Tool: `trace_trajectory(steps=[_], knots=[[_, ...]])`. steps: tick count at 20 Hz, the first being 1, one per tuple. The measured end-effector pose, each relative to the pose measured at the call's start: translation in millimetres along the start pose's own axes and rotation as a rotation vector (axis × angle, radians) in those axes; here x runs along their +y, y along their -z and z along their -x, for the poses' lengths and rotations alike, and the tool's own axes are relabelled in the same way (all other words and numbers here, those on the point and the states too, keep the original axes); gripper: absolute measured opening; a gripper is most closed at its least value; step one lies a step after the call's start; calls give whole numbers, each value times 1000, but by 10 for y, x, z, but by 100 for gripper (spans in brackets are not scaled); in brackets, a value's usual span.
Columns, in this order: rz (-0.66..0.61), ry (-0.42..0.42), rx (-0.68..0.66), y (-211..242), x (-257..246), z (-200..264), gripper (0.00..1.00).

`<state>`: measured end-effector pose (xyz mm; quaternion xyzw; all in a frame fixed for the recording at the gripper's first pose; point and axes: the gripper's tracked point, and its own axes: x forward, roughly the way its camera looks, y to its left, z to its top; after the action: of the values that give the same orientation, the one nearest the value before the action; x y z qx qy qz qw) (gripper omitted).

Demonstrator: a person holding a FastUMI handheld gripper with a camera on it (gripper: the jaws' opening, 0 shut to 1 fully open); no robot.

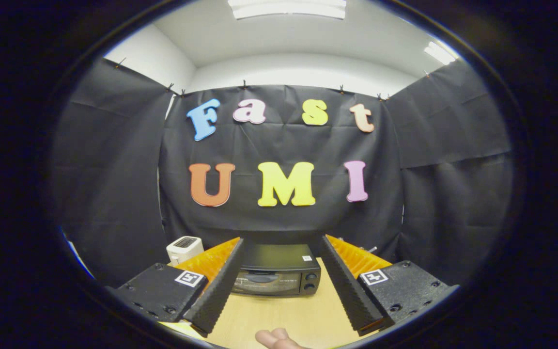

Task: Open the toaster oven, put the food inside, and close the toaster oven door.

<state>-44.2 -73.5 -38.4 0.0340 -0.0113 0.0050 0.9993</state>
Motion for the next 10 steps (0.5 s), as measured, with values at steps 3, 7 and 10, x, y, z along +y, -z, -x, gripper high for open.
trace_trajectory(steps=[3,7,10], knots=[[6,-22,5,54,18,154,100],[46,-115,27,211,183,212,100],[34,-128,54,297,244,179,100]])
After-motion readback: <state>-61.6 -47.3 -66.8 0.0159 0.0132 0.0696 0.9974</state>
